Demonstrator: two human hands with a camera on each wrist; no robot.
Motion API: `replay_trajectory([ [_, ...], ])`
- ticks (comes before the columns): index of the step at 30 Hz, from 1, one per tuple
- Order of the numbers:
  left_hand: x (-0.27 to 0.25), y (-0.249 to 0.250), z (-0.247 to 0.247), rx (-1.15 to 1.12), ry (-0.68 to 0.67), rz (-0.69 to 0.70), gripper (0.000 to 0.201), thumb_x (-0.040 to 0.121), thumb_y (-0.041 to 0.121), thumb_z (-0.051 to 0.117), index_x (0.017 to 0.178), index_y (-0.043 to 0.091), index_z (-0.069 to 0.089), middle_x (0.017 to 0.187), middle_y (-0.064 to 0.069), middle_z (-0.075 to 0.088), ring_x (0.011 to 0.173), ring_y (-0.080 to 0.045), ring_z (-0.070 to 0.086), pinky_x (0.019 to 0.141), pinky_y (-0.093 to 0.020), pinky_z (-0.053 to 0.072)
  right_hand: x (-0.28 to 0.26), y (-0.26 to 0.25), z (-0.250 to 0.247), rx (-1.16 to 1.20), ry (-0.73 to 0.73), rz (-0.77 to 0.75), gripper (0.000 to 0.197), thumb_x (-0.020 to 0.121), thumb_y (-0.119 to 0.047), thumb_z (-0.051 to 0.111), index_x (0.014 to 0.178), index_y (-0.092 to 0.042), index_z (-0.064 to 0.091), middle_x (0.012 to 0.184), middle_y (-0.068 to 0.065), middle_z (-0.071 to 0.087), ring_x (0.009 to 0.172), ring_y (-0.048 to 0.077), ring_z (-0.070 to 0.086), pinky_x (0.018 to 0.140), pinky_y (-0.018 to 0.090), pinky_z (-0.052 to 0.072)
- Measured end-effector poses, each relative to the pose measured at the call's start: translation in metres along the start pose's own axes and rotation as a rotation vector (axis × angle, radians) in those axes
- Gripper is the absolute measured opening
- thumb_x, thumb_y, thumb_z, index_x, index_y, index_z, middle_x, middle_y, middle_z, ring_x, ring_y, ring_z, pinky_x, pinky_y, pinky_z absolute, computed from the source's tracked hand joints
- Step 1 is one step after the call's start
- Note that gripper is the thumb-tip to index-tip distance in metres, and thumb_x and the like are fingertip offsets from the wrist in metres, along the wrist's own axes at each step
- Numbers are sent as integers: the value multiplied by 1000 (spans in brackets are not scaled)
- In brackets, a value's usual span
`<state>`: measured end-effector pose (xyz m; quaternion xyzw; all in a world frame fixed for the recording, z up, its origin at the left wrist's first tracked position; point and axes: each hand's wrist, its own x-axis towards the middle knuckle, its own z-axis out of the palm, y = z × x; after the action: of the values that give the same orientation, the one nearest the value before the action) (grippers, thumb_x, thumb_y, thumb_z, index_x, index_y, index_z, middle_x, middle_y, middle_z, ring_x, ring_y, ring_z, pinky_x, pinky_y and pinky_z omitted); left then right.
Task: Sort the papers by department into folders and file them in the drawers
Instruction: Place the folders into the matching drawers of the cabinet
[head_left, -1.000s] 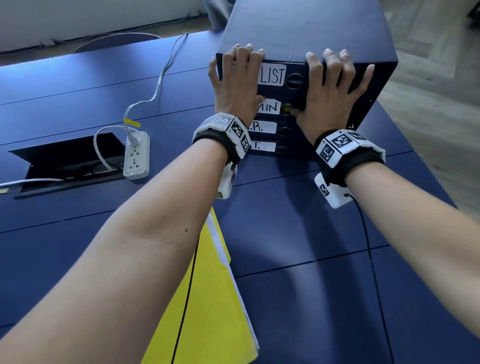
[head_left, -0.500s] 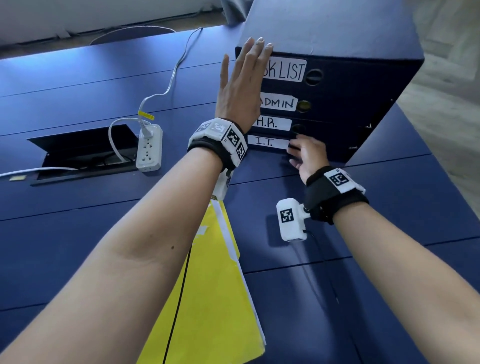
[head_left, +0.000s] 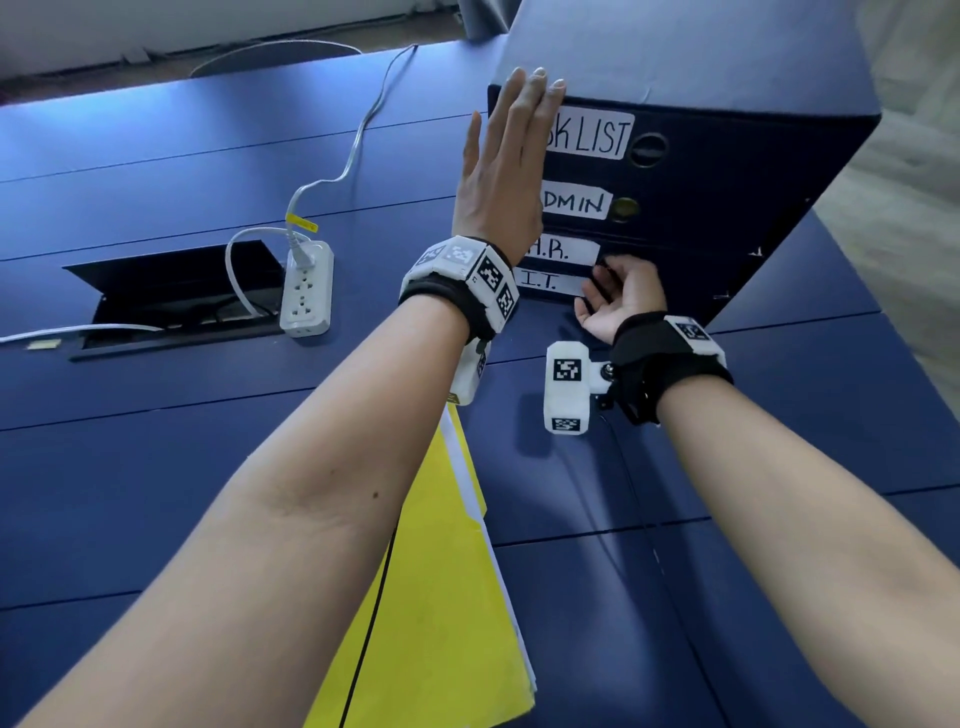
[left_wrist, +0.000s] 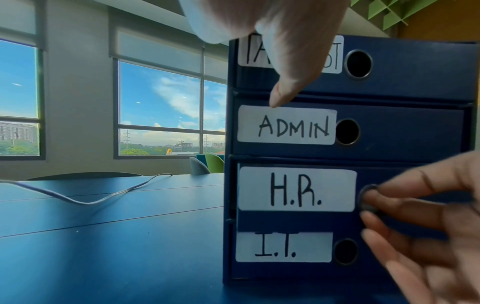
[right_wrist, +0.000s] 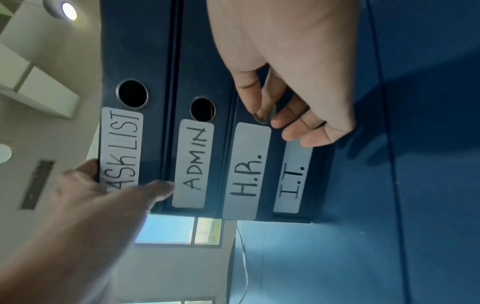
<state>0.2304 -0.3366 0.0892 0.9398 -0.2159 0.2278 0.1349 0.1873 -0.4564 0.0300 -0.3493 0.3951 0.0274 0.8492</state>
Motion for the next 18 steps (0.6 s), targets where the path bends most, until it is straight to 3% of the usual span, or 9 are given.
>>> replay_trajectory([
  [3, 0, 0, -4, 2, -49, -3, 80, 79, -8, 49, 147, 11, 14, 155, -3, 14, 145, -21, 6, 116, -38, 5, -8, 12, -13, 8, -4, 9, 14, 89, -19, 51, 75, -17, 54, 79, -3, 52, 80, 15, 50, 71, 30, 37],
  [7, -3, 3, -18, -5, -137, -26, 80, 83, 4, 55, 148, 15, 10, 156, 0, 8, 145, -18, 2, 115, -42, 4, -27, 30, -30, 44, -23, 25, 17, 90, -20, 49, 74, -20, 55, 82, -4, 52, 80, 13, 50, 68, 28, 36],
  [11, -36, 0, -22, -99, -233, -149, 75, 84, 25, 60, 146, 19, 19, 154, -6, 12, 141, -25, 16, 114, -45, 18, -51, 45, -44, 62, -25, 36, 17, 89, -26, 51, 74, -20, 55, 84, -3, 52, 81, 13, 50, 71, 27, 36],
  [13, -62, -3, -18, -229, -330, -335, 72, 87, 29, 59, 146, 17, 19, 150, -11, 17, 137, -29, 25, 109, -42, 28, -63, 54, -50, 74, -24, 43, 19, 88, -34, 54, 74, -20, 56, 86, -3, 52, 82, 13, 51, 73, 28, 36],
  [16, -100, -8, -8, -561, -576, -745, 70, 88, 38, 56, 145, 17, 20, 144, -15, 33, 125, -32, 44, 106, -38, 35, -78, 64, -59, 85, -10, 44, 25, 83, -44, 59, 74, -21, 56, 86, -4, 54, 82, 13, 53, 70, 28, 38],
  [18, -121, -4, -5, -780, -590, -895, 73, 77, 47, 58, 140, 21, 31, 138, -12, 45, 114, -31, 56, 102, -43, 42, -87, 70, -64, 59, 9, 41, 29, 82, -47, 61, 74, -20, 55, 85, -4, 55, 80, 13, 54, 69, 27, 38],
])
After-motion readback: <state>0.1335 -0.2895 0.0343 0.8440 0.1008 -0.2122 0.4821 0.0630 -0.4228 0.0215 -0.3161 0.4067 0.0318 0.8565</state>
